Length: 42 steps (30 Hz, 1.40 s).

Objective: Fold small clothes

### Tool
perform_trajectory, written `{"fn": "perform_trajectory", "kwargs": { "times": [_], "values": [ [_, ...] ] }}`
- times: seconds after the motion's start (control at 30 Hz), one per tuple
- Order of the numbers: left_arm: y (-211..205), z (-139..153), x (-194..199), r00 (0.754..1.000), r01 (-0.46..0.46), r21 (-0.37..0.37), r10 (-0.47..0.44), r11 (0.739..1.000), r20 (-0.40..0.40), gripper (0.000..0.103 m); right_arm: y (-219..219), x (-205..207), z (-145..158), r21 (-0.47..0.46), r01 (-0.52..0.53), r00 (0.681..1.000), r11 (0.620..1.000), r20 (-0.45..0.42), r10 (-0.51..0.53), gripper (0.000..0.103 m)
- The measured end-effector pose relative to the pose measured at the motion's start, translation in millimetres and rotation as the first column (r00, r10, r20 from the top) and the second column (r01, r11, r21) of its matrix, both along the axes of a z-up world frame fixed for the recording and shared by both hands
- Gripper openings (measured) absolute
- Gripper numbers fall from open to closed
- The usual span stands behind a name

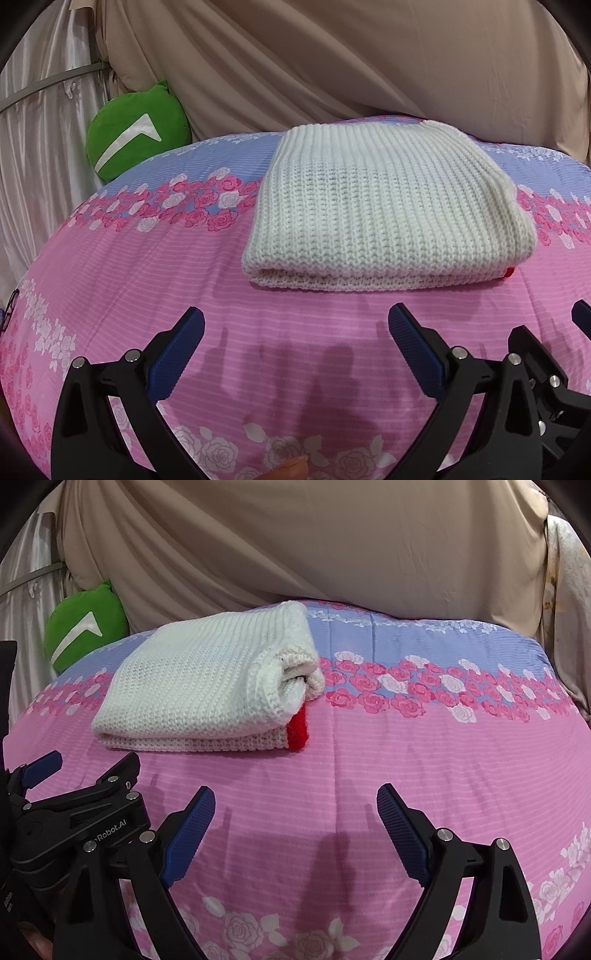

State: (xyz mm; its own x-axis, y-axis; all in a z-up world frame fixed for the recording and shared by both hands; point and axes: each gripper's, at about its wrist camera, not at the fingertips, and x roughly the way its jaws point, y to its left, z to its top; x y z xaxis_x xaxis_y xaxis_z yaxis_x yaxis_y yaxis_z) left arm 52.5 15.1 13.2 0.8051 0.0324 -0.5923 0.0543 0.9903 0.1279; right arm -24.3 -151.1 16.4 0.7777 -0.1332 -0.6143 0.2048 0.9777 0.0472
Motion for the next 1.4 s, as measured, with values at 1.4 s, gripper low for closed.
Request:
{"fn": "perform_trajectory", "kwargs": {
  "times": [1.4],
  "values": [
    [-1.9, -4.4, 3.8, 1.0, -0.017, 0.049, 0.018, 0.999, -0.022, 0.098, 2.5, 2.6, -1.9, -0.033, 0.038, 0.999, 0.999, -0.026, -0.039, 0.087]
  ]
}}
